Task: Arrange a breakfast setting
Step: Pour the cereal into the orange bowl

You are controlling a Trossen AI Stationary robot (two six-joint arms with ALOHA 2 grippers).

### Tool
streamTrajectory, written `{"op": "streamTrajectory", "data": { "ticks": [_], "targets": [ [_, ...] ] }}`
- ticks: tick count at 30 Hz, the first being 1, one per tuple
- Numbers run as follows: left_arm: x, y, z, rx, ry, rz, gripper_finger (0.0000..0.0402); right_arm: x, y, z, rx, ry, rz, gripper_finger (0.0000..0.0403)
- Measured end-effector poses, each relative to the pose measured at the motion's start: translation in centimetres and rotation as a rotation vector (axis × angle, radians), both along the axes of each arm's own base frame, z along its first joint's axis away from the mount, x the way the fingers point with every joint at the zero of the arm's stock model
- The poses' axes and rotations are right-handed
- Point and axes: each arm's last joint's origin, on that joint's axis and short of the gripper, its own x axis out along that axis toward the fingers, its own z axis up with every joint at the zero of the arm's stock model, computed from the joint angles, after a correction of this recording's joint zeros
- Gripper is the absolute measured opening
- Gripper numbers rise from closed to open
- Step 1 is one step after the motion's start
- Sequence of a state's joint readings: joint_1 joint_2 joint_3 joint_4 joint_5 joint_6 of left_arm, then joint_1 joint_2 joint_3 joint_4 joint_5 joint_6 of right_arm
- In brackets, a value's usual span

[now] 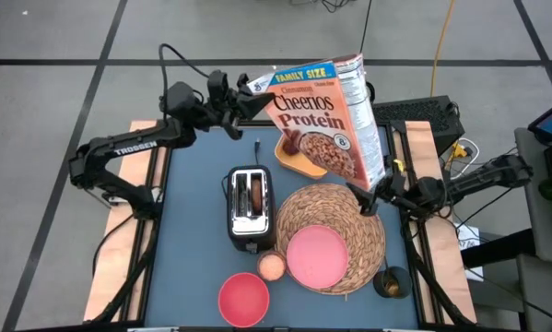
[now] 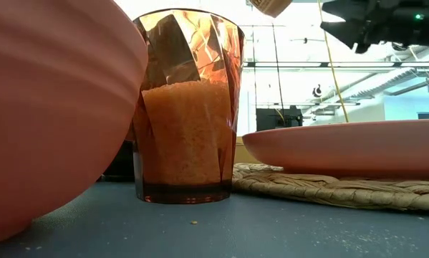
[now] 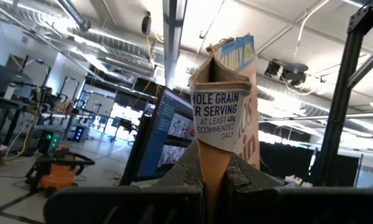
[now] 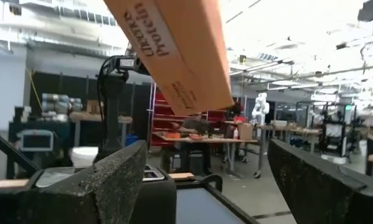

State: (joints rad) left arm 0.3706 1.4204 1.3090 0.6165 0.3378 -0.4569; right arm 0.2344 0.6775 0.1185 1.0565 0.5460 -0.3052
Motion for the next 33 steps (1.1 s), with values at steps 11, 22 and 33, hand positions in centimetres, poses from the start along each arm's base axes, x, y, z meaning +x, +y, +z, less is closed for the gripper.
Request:
{"op": "streamTrajectory", "data": {
  "ticks": [11,22,33],
  "targets": [
    [0.4,-1.3,0.1,0.005,-0.019,-0.008,0.0002,3.6,-0.2,2.3,-0.061,0.006,-0.085,0.0329],
    [0.2,-1.7,0.5,0.008,-0.044,-0.013,0.0002,7.4,-0.7,3.9,-0.111,0.002,-0.051,0.0329],
    [0.3,-1.8,0.4,0.015,-0.044,-0.028,0.0002,8.5,-1.6,3.8,-0.035,-0.003,-0.139,0.0329]
  ]
}}
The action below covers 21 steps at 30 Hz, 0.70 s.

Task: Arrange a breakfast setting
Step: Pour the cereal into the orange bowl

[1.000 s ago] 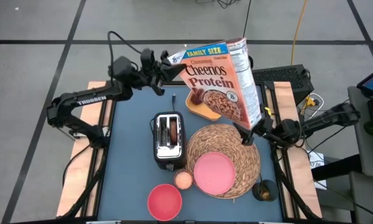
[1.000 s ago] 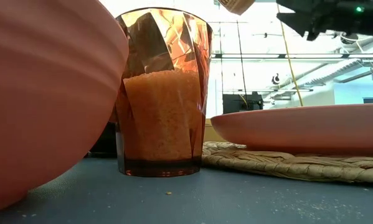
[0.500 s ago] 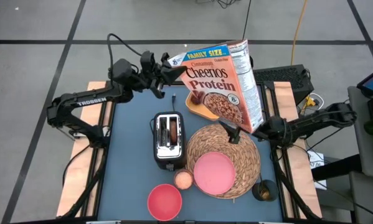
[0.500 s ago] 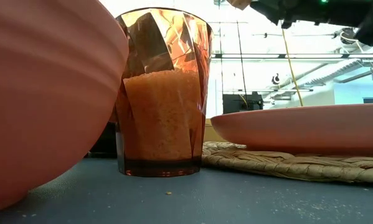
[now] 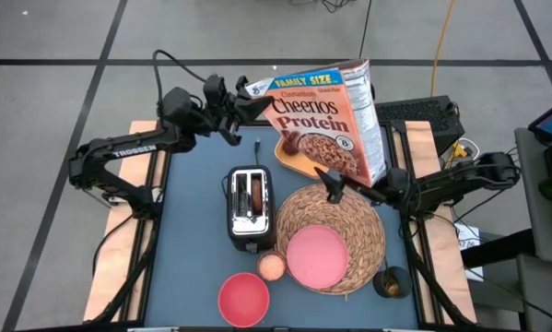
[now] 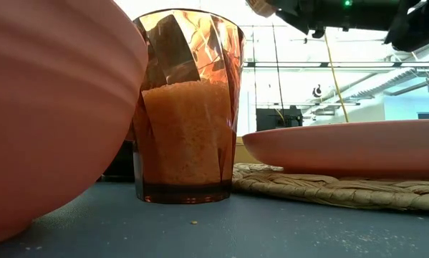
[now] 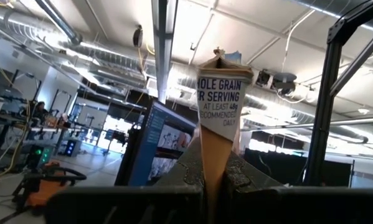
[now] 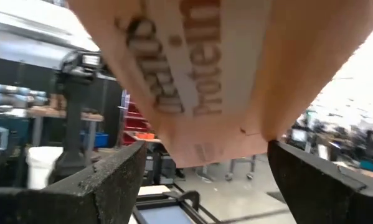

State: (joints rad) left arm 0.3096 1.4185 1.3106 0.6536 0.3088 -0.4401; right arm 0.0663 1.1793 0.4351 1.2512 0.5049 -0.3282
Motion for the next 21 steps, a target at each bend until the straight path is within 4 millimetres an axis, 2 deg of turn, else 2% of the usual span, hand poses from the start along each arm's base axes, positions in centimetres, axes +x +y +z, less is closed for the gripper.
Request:
{"op": "streamTrajectory", "data": {
  "ticks": [12,21],
  "targets": [
    [0.22,-0.71,-0.05,-0.006,0.005,-0.031,0.0002,-0.03,-0.08,0.04,-0.059,0.033,-0.051,0.0329],
    [0.3,-0.94,-0.13,0.001,0.013,-0.055,0.0002,-0.17,-0.35,-0.01,-0.014,0.042,-0.154,0.0329]
  ]
}}
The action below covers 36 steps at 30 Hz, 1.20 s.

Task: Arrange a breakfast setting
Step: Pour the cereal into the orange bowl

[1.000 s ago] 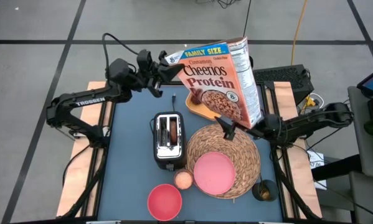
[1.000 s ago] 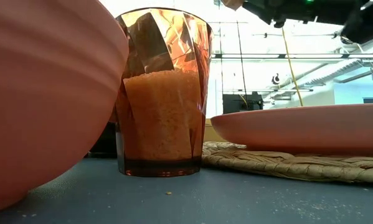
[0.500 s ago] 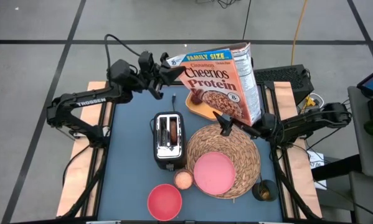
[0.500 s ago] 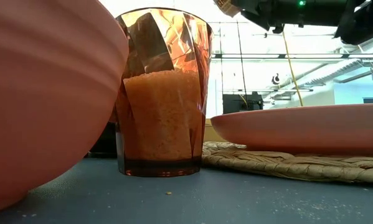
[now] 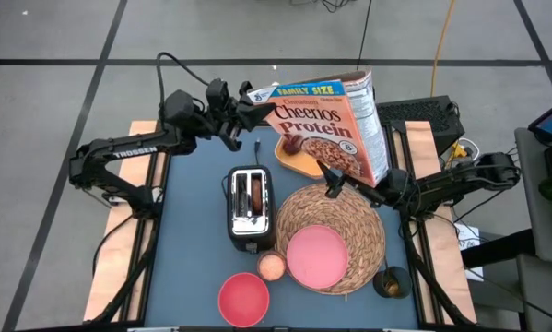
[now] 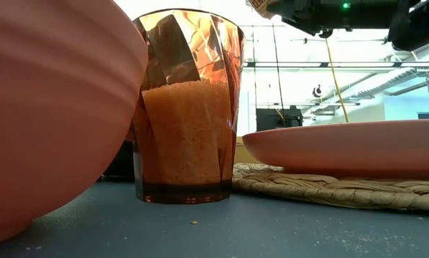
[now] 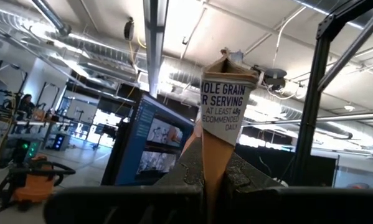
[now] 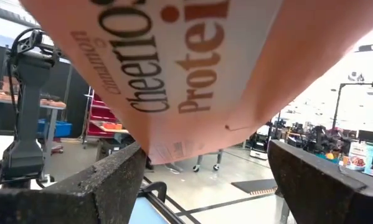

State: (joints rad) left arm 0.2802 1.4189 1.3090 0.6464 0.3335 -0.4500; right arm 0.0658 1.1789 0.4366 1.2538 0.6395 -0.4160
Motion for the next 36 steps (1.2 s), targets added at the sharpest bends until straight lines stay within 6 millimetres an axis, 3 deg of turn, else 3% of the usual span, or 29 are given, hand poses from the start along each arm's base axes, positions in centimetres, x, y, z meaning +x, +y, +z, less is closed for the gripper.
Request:
{"op": "streamTrajectory", "data": {
  "ticks": [12,21,36],
  "targets": [
    [0.0,-0.1,0.0,-0.023,0.004,-0.023,0.0002,0.0,0.7,0.7,-0.148,-0.055,0.224,0.0329],
    [0.3,-1.1,0.0,0.002,0.003,-0.039,0.0002,-0.4,0.3,1.4,-0.098,-0.173,0.243,0.0323],
    [0.5,-1.6,-0.5,0.061,0.062,-0.084,0.0015,-0.3,0.1,1.4,-0.098,-0.192,0.339,0.0205]
  ]
}}
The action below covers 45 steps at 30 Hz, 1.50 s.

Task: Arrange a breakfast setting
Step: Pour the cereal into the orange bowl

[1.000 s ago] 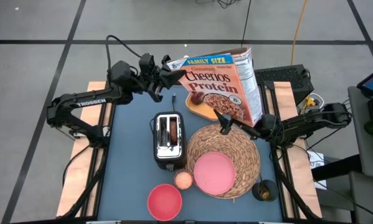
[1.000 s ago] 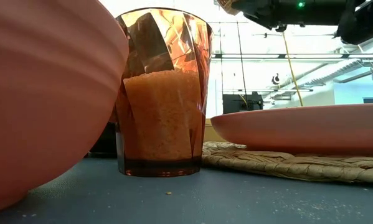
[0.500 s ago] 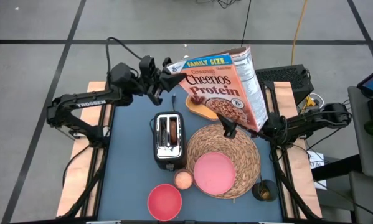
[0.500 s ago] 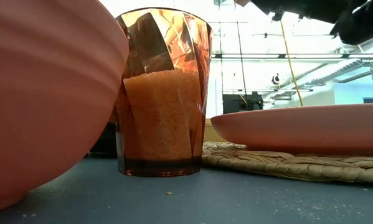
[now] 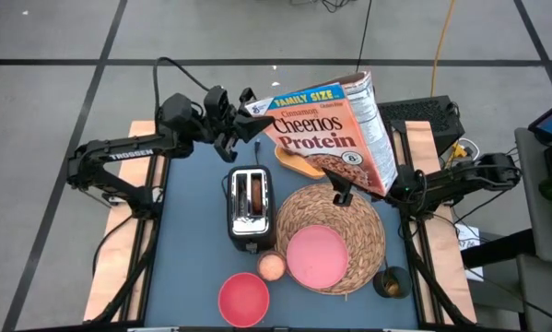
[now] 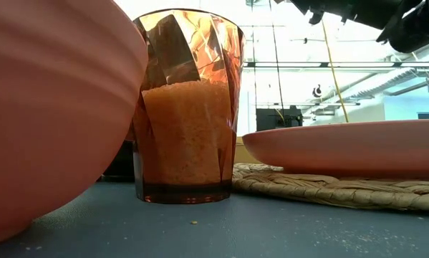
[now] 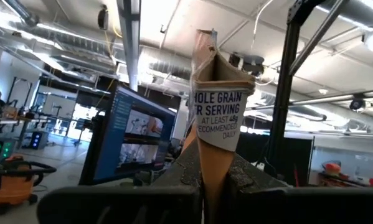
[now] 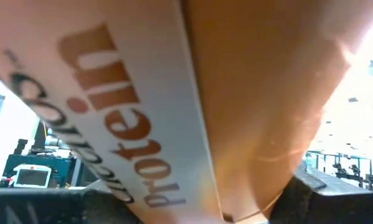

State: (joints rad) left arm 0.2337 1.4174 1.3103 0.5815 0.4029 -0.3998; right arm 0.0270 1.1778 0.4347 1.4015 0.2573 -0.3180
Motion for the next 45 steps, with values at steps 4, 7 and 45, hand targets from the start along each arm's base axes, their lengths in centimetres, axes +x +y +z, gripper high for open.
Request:
{"op": "streamTrajectory", "data": {
  "ticks": [4,7,45],
  "targets": [
    [0.0,0.0,-0.1,0.04,0.0,0.004,0.0018,0.0,0.0,-0.1,0.018,0.004,0.012,0.0204],
    [0.1,0.0,-0.2,0.068,0.002,0.006,0.0032,0.1,0.0,-0.1,0.022,0.01,0.014,0.0204],
    [-13.2,-3.0,-4.2,-0.218,1.063,-0.106,0.0182,-3.2,0.7,-1.6,0.182,0.398,0.373,0.0201]
  ]
}}
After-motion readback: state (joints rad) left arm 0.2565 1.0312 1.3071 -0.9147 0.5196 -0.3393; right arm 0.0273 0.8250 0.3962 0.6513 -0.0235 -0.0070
